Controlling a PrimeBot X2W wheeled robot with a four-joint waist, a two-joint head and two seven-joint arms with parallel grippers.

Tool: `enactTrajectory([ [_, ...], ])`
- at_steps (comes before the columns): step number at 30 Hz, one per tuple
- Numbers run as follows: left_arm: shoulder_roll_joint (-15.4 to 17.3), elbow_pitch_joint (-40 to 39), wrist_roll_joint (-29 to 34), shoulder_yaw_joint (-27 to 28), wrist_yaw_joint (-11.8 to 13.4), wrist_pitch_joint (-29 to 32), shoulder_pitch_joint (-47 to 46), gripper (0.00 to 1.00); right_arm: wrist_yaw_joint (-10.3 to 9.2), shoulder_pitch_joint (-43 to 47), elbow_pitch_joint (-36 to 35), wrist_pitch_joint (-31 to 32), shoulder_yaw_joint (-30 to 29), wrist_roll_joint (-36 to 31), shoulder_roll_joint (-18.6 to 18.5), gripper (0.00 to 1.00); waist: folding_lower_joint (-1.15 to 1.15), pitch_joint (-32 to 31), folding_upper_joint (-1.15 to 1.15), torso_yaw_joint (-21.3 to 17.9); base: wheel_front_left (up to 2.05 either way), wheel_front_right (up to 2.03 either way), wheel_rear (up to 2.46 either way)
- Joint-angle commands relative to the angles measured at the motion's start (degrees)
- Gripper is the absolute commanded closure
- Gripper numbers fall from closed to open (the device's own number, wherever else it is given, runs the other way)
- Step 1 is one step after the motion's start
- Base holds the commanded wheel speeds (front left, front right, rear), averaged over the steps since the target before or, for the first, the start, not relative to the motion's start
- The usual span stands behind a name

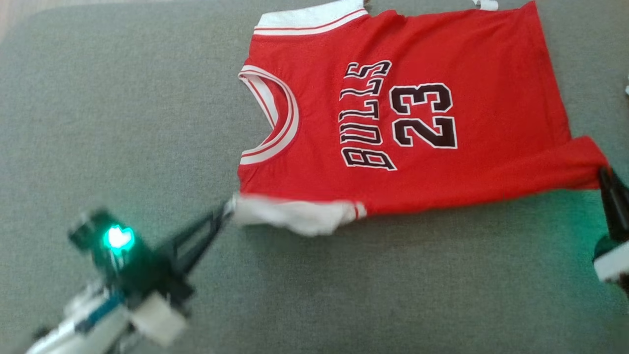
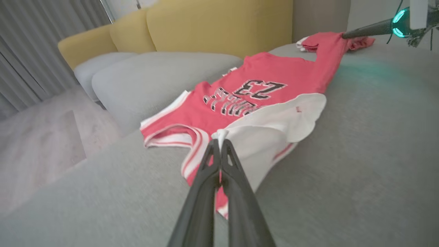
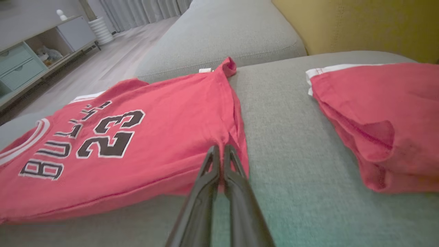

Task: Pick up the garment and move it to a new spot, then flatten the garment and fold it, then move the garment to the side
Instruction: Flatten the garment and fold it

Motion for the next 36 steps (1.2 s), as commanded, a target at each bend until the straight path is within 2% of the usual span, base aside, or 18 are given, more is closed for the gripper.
enactTrajectory([
  [1,1.29,-0.36,0.86,3.59,-0.37,-0.13,-4.73,1.00,-0.04,-2.01,-1.63,0.62,-0.57,-0.47,-1.41,1.00,-0.01,0.50,0.00,0.27,0.00,0.00,0.00],
  [6,-1.52,4.27,3.04,5.19,-2.39,-0.13,-14.04,1.00,-0.04,-7.11,-1.07,3.55,-1.94,-1.02,-0.21,1.00,-0.01,2.33,0.00,0.74,0.00,0.00,0.00],
  [12,-4.07,9.54,5.51,5.52,-3.89,-0.13,-23.77,1.00,-0.04,-13.56,0.32,5.26,-2.12,-1.20,-0.51,1.00,-0.01,5.34,0.00,0.99,0.00,0.00,0.00],
  [19,-6.67,15.36,7.20,4.08,-4.40,-0.13,-31.50,1.00,-0.04,-20.01,3.87,6.07,-0.75,-2.93,-0.13,1.00,-0.01,8.91,0.00,0.91,0.00,0.00,0.00],
  [25,-8.63,18.02,7.26,3.98,-4.47,-0.13,-34.53,1.00,-0.04,-23.49,6.41,4.61,0.11,-4.01,0.60,1.00,-0.01,10.93,0.00,0.78,0.00,0.00,0.00],
  [26,-9.15,18.58,7.12,4.38,-4.47,-0.13,-34.71,0.84,-0.04,-23.94,6.86,4.30,0.33,-3.82,0.83,0.74,-0.01,11.17,0.00,0.83,0.00,0.00,0.00],
  [27,-9.66,19.08,7.04,4.84,-4.47,-0.13,-34.74,0.51,-0.04,-24.35,7.27,3.83,0.53,-3.82,0.90,0.00,-0.01,11.34,0.00,0.89,0.00,0.00,0.00],
  [28,-10.18,19.32,7.12,5.43,-4.44,-0.13,-34.69,0.00,-0.04,-24.67,7.55,3.16,0.72,-3.76,0.96,0.00,-0.01,11.46,0.00,0.95,0.00,0.00,0.00],
  [32,-12.25,19.70,6.95,8.75,-2.14,-0.13,-31.77,0.00,-0.04,-24.90,8.09,0.55,2.09,-3.63,1.41,0.00,-0.01,11.10,0.00,0.92,0.00,0.00,0.00],
  [36,-16.04,17.89,3.34,13.82,0.73,-0.13,-24.09,0.00,-0.04,-23.68,9.14,-2.04,2.99,-2.92,1.96,0.00,-0.01,9.71,0.00,0.96,0.00,0.00,0.00],
])
